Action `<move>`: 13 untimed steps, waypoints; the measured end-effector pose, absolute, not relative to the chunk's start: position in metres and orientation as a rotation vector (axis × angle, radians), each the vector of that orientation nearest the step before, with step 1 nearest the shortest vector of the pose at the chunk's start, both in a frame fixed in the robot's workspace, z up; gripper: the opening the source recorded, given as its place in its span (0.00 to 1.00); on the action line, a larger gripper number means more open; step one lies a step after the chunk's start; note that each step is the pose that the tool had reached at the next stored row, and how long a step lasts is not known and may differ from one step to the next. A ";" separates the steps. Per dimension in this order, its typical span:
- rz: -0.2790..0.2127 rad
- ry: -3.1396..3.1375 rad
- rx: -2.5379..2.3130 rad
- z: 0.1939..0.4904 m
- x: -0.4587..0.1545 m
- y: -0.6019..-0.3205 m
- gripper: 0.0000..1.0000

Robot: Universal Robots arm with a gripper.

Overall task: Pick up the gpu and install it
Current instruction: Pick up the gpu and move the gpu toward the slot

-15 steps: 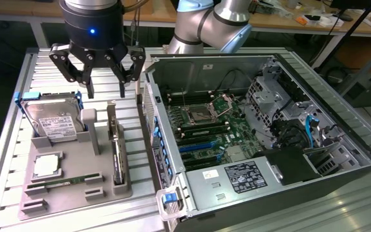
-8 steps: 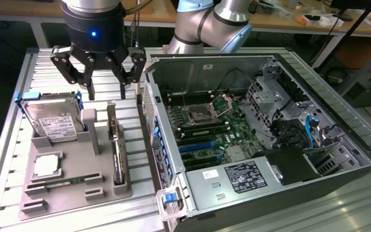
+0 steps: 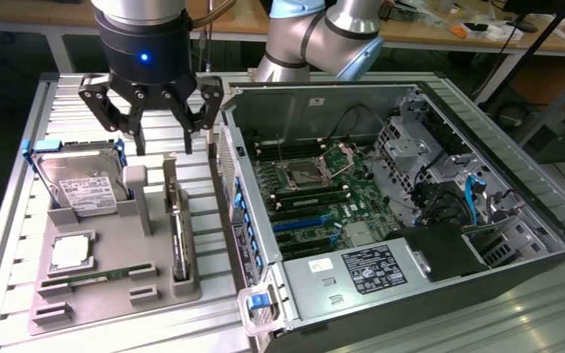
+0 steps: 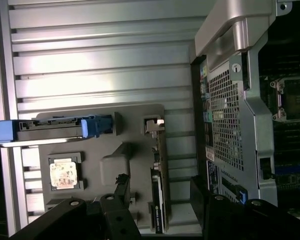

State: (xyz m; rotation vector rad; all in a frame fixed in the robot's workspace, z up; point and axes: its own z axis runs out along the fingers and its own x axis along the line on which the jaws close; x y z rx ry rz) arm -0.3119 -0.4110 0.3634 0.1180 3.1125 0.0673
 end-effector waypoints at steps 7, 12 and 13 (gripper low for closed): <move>0.067 3.113 0.118 0.361 -0.311 -0.413 0.60; 0.067 3.112 0.118 0.359 -0.311 -0.414 0.60; 0.067 3.112 0.118 0.358 -0.310 -0.415 0.60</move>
